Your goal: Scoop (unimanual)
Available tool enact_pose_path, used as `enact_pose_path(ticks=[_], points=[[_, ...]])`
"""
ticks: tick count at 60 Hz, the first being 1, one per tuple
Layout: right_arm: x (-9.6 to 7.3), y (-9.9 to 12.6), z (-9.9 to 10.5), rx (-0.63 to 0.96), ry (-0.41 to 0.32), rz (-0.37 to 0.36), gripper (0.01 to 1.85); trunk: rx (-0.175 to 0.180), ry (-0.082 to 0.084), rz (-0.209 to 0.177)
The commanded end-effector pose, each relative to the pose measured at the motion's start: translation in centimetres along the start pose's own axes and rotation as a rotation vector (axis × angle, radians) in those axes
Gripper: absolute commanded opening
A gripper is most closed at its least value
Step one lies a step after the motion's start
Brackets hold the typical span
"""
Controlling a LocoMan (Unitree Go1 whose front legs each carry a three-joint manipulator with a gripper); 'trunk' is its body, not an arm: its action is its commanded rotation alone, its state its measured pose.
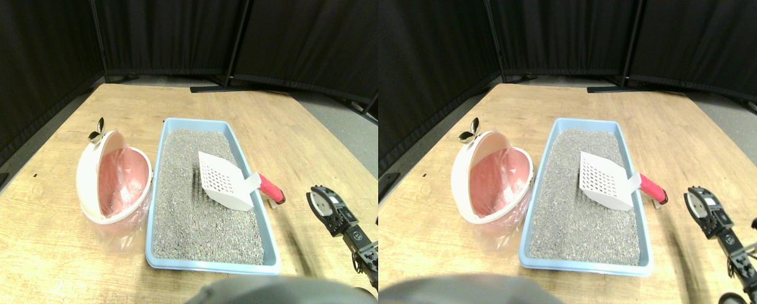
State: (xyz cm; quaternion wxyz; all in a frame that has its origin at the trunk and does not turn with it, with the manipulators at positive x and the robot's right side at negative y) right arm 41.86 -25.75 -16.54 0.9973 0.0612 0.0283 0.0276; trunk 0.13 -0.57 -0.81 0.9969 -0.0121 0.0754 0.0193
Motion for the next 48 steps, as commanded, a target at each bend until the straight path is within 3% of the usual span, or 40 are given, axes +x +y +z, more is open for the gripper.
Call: enact_pose_path(ticks=[1,9,16,19,23,48], points=[[-0.5,0.8,0.9,-0.007,-0.057,0.020,0.06,-0.013,-0.019,-0.014],[-1.2,0.9,0.5,-0.031,-0.069,0.038,0.06,0.000,-0.018,-0.027],[-1.5,1.1,0.0,-0.043,-0.038,0.034,0.06,0.000,-0.021,-0.033],[-1.6,1.3,-0.2,-0.064,-0.047,0.097,0.06,0.000,-0.021,-0.034],[-1.7,1.4,-0.3,-0.053,-0.058,0.110,0.06,-0.001,-0.019,-0.035],[-1.5,2.7,-0.2,-0.053,-0.044,0.092,0.06,-0.007,-0.026,-0.058]])
